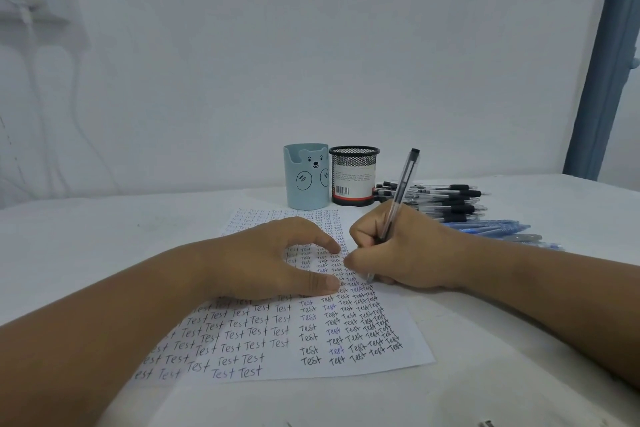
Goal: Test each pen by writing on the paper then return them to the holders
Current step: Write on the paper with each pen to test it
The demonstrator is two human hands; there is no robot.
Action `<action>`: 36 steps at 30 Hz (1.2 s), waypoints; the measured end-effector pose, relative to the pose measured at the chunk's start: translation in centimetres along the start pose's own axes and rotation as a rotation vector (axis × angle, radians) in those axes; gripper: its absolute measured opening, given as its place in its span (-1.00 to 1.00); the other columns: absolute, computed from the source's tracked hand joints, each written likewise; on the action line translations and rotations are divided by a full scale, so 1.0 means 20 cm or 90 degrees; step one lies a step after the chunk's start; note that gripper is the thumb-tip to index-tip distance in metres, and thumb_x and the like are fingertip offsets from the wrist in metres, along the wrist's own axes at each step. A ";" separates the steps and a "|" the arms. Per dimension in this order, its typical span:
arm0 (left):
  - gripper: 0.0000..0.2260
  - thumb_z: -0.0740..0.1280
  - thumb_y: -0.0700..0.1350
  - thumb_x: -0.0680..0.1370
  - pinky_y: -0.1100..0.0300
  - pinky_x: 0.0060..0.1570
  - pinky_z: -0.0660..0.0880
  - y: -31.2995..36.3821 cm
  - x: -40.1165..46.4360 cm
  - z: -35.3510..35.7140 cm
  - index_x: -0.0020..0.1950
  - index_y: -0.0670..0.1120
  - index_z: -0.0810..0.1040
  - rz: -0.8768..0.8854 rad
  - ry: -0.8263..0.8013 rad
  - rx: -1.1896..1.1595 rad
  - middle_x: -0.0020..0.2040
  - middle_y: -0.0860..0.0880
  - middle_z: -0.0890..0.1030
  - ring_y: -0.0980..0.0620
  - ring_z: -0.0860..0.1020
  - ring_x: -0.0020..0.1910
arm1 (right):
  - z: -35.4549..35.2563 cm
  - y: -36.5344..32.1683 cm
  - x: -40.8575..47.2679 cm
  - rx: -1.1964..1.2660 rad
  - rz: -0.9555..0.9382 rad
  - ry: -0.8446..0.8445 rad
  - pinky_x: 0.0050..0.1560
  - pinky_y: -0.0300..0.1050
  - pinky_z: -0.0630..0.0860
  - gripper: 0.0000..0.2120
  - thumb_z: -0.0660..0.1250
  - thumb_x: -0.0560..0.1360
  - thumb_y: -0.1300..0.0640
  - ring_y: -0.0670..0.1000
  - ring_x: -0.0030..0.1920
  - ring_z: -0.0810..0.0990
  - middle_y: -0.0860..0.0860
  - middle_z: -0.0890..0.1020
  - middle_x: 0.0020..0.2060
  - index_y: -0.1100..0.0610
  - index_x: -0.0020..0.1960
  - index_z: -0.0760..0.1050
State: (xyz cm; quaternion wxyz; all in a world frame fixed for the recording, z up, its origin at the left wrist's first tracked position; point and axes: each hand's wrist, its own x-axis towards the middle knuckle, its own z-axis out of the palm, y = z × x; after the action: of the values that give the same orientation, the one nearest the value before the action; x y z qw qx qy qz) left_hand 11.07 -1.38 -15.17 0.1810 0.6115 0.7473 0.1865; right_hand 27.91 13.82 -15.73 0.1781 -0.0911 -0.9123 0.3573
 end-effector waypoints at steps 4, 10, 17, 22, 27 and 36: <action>-0.44 0.41 0.47 0.27 0.02 0.51 0.24 0.01 0.00 0.00 0.26 0.47 0.46 -0.008 -0.002 0.001 0.37 0.43 0.35 0.28 0.29 0.44 | 0.00 0.01 0.00 -0.013 -0.024 0.024 -0.40 -0.19 0.26 -0.58 0.38 0.46 0.33 -0.10 -0.50 0.34 0.07 0.29 -0.53 0.17 -0.45 0.23; -0.44 0.40 0.48 0.27 0.00 0.51 0.24 0.01 0.00 0.00 0.25 0.47 0.46 -0.001 -0.003 0.004 0.37 0.42 0.35 0.28 0.29 0.44 | 0.00 0.01 0.00 -0.012 -0.021 0.015 -0.41 -0.21 0.27 -0.58 0.36 0.45 0.36 -0.17 -0.54 0.40 0.11 0.28 -0.52 0.16 -0.46 0.23; -0.42 0.38 0.49 0.25 0.02 0.51 0.23 0.02 -0.01 0.00 0.26 0.47 0.45 0.001 -0.003 0.010 0.37 0.43 0.35 0.30 0.29 0.44 | 0.00 0.01 0.01 0.000 -0.020 0.009 -0.40 -0.20 0.28 -0.57 0.36 0.45 0.36 -0.14 -0.51 0.43 0.14 0.28 -0.51 0.14 -0.46 0.23; -0.43 0.40 0.50 0.26 0.01 0.51 0.24 0.01 -0.01 0.00 0.26 0.46 0.45 0.006 0.001 0.009 0.37 0.42 0.36 0.28 0.29 0.45 | 0.00 0.01 0.01 0.020 -0.006 0.029 -0.40 -0.21 0.28 -0.55 0.41 0.47 0.32 -0.13 -0.53 0.38 0.08 0.33 -0.54 0.11 -0.47 0.26; -0.45 0.40 0.44 0.30 0.09 0.51 0.22 0.01 -0.01 -0.01 0.27 0.44 0.45 0.002 0.001 0.004 0.36 0.45 0.34 0.35 0.27 0.43 | -0.03 -0.05 0.01 0.163 0.032 0.119 -0.43 -0.24 0.33 -0.47 0.28 0.61 -0.09 -0.02 -0.52 0.33 0.07 0.39 -0.53 0.15 -0.45 0.37; -0.46 0.39 0.45 0.31 0.09 0.54 0.17 0.02 -0.02 -0.01 0.27 0.45 0.45 0.010 0.002 0.007 0.36 0.49 0.31 0.38 0.25 0.43 | -0.11 -0.03 0.03 0.160 -0.058 0.261 -0.53 -0.22 0.33 -0.67 0.36 0.46 -0.16 -0.04 -0.56 0.30 0.07 0.41 -0.51 0.01 0.09 0.45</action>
State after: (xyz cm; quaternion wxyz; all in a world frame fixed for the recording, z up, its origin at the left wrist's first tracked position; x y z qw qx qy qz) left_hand 11.40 -1.69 -14.86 0.1748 0.6178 0.7440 0.1850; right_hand 28.13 14.86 -13.62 0.3856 -0.0975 -0.8085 0.4338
